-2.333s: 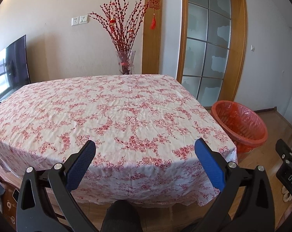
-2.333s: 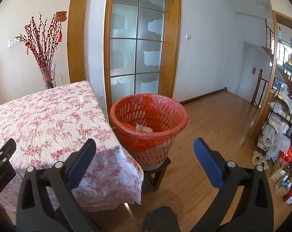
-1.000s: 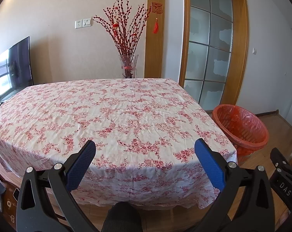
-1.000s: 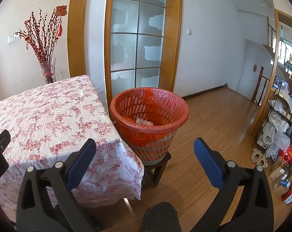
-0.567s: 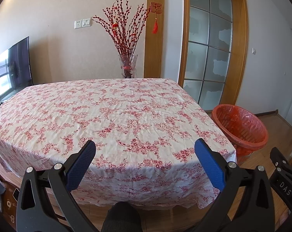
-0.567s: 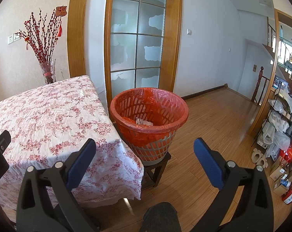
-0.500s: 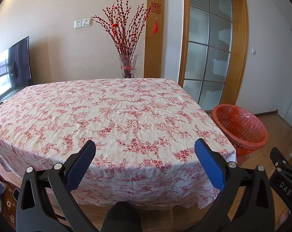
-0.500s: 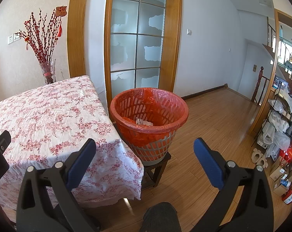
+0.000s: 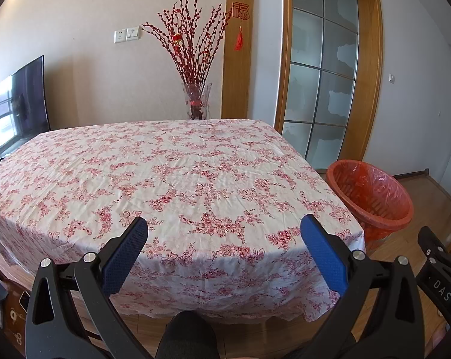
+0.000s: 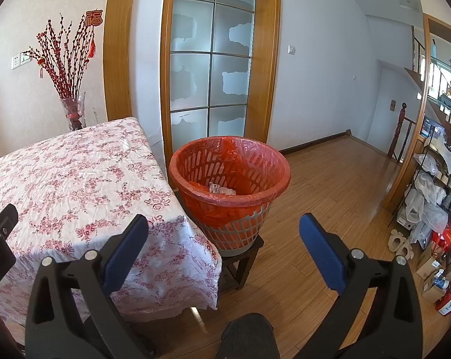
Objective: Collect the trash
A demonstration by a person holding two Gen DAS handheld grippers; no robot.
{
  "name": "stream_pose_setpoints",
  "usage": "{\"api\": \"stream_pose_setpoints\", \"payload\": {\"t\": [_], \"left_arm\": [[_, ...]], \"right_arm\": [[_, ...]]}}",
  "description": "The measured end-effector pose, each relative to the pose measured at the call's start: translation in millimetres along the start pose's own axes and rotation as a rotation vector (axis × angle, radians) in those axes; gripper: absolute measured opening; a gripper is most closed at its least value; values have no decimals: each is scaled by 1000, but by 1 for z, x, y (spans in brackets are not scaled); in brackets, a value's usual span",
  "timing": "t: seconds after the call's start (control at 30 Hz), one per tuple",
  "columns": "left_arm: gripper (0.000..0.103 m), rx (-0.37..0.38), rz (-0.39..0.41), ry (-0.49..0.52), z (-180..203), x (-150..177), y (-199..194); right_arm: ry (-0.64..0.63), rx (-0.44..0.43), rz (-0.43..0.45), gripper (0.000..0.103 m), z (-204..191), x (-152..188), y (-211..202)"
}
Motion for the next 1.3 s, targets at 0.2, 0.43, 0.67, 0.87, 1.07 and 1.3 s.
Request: {"api": "stream_pose_setpoints", "payload": {"t": [0.2, 0.43, 0.67, 0.87, 1.07, 1.3], "left_arm": [[100, 2, -1, 0, 0, 0, 0], [100, 3, -3, 1, 0, 1, 1], [100, 2, -3, 1, 0, 1, 0], [100, 3, -7, 0, 0, 2, 1], [100, 5, -6, 5, 0, 3, 0], [100, 6, -8, 6, 0, 2, 1]], "right_arm": [[0, 0, -1, 99, 0, 0, 0], [1, 0, -1, 99, 0, 0, 0], [1, 0, -2, 99, -1, 1, 0], [1, 0, -1, 99, -1, 1, 0], [1, 0, -1, 99, -1, 0, 0], [1, -4, -5, 99, 0, 1, 2]]}}
Point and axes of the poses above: each gripper's, at about its wrist camera, not at the fingertips, and y roughly the way its jaws point, z to its right, x to its underside, the point moved 2 cm from there along y, roughly the way its jaws point, and after that the axes turned 15 degrees about -x, right-handed, at the moved point
